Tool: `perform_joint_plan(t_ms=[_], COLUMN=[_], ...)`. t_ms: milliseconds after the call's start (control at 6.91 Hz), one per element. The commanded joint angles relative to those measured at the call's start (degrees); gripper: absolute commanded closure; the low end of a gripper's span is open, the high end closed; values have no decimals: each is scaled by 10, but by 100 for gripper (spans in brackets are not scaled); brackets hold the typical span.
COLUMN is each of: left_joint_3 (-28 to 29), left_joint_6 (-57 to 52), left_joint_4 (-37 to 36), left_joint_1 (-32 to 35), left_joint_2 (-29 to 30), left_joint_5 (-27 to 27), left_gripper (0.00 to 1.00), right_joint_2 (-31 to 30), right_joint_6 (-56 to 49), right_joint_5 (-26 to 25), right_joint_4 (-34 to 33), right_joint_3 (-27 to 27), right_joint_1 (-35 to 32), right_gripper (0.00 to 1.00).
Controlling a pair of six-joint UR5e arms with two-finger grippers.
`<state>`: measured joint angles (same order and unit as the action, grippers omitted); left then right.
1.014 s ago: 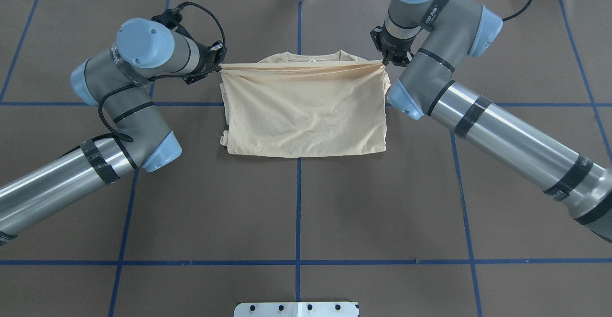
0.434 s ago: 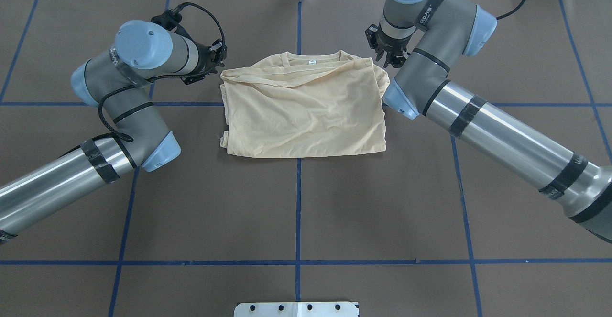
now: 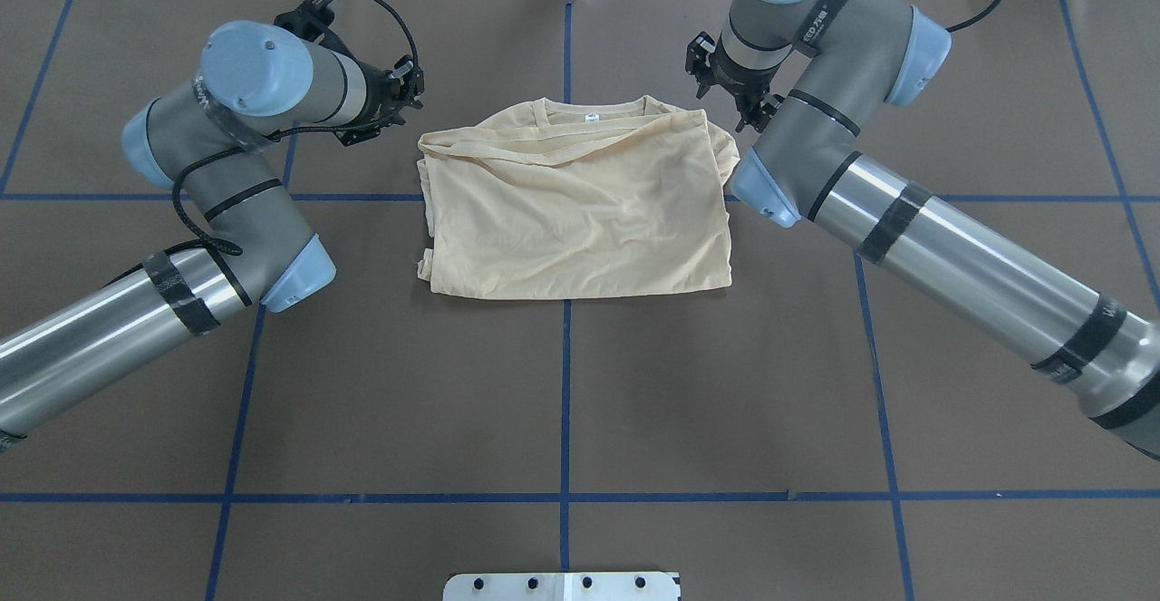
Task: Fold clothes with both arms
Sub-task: 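Release the hem and move the right gripper to the folded shirt's side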
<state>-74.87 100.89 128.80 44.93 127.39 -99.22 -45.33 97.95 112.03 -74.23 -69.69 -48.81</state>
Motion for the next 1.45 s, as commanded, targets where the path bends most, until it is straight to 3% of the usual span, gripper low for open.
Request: perform_joint_plan(t_ms=[0,290,434,724,1303], left_joint_3=[-16,-16,-17,-20,-20], left_joint_6=[-2,-23,-23,-23,-23], left_joint_4=[-1,-2,-2,-4,-4], left_joint_1=[4,6,6,4,5], left_joint_2=[-5,-8,-8,-9,-14], left_joint_5=[-2,1,2,4,4], left_gripper=[62,62,62,62,62], right_joint_2=[-116,-190,-222,-237,-237], right_joint_6=[11,108,140,157,153], right_joint_5=[-4,-99,-116,-154,-157], right_joint_4=[7,7,8,7,7], right_joint_3=[-157,-266,-306,-310,-298], right_joint_1=[23,100,130,177,196], right_gripper=[23,21,21,21,25])
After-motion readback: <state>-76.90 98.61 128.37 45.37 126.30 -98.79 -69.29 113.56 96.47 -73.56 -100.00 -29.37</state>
